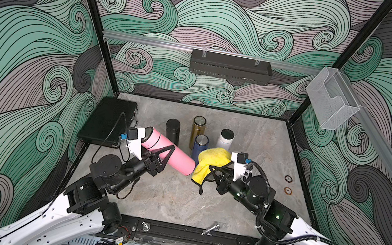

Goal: Wipe the surface of the thermos
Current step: Wipe the dirt from the surface of the thermos.

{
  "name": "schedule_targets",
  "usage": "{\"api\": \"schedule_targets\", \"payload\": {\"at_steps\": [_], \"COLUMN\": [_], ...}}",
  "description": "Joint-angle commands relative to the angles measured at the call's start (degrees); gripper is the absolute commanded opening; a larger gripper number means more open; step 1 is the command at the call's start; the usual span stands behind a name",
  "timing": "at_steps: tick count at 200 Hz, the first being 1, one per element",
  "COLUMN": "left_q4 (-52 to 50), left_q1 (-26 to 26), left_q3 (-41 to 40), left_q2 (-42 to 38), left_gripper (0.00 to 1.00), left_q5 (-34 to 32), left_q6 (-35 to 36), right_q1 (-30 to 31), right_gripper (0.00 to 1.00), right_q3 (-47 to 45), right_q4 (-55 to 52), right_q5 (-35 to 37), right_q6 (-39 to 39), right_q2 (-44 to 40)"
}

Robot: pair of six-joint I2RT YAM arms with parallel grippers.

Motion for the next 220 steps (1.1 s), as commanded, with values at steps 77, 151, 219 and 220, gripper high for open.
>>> {"api": "schedule_targets", "payload": {"at_steps": [77, 151, 219, 220], "left_q4": [7.47, 9.95, 9.20, 9.17], "left_q1": [4.81, 11.43, 11.43, 11.43], "left_q3": [0.33, -2.29, 0.29, 0.36], "left_q2": [3.26, 4.58, 8.71, 8.74], "left_gripper": [0.00, 0.00, 0.00, 0.00], "left_q5": [15.75, 26.70, 39.30, 39.34], "left_q6": [12.71, 9.73, 10.59, 10.65], "right_q1": [-0.72, -8.33, -8.51, -8.51], "right_gripper": [0.00, 0.00, 0.00, 0.00], "right_q3": [-5.70, 3.48, 17.11, 17.19], "right_q4": [15.52, -10.12, -6.23, -6.25], "right_q5": [-24.28, -21.22, -31.34, -31.53], "right_q6": [8.02, -0.59, -3.27, -3.26], "right_q2": [4.45, -6.84, 10.24, 10.45]}}
